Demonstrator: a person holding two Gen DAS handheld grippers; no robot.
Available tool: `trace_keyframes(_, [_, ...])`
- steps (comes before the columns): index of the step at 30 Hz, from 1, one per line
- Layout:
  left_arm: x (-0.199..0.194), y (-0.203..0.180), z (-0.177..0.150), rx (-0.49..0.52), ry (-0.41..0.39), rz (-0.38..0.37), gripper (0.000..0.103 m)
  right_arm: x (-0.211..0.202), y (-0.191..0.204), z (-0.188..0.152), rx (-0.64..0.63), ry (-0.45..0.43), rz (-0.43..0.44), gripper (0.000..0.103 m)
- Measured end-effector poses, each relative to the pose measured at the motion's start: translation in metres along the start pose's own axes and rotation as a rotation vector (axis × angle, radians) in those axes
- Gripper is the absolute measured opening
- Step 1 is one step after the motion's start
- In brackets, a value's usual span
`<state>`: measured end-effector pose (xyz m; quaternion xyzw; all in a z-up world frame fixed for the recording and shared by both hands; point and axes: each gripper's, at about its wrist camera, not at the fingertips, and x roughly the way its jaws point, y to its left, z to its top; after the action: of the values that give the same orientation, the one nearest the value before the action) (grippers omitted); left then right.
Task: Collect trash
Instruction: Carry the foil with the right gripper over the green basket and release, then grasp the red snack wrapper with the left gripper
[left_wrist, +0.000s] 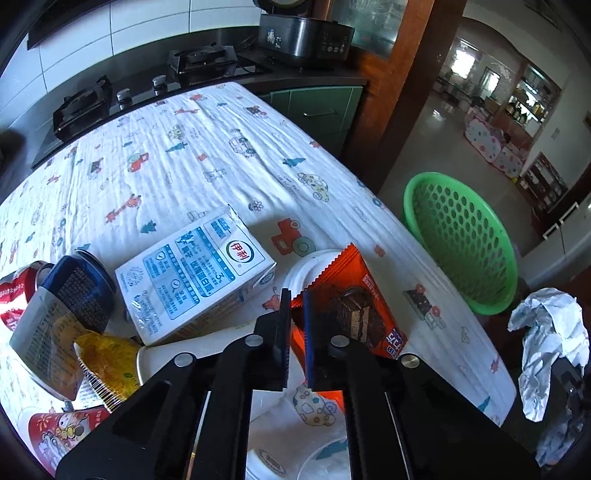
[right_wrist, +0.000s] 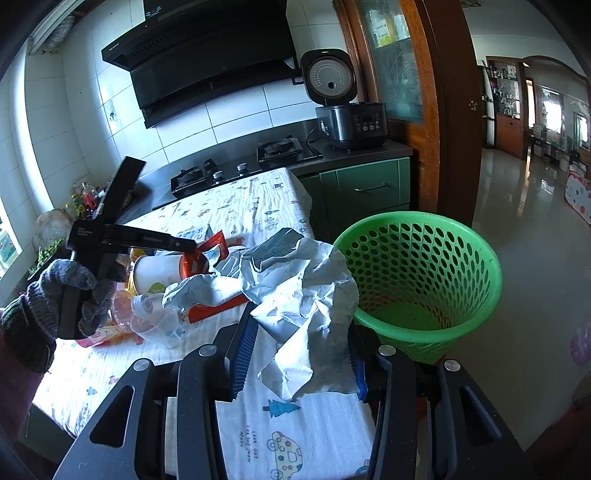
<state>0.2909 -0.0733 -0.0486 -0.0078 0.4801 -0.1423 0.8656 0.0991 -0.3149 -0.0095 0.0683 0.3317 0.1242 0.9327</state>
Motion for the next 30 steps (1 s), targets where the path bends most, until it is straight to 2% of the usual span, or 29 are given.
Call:
trace_keyframes(8, [-0.045,-0.016,0.005,0.027,-0.098,-0.018,0.000,0.006,-0.021,0.015,0.012,-0.003,-0.075,0.042])
trace_keyframes(19, [-0.087,-0.051,0.026,0.089,-0.181,-0.079,0.000,0.053,-0.087,0.048,0.061,0.052,-0.283,0.043])
trace_keyframes(23, [-0.092,-0.067,0.036,0.110,-0.194,-0.104,0.000,0.071,-0.107,0.055,0.089,0.068,-0.306,0.056])
trace_keyframes(28, [-0.093,-0.076,0.040,0.133,-0.190,-0.116,0.000,0.078,-0.119,0.056,0.099,0.060,-0.318,0.068])
trace_keyframes(30, [-0.088,-0.074,0.037,0.130,-0.164,-0.112,0.001,0.074,-0.118,0.054,0.093,0.051,-0.327,0.071])
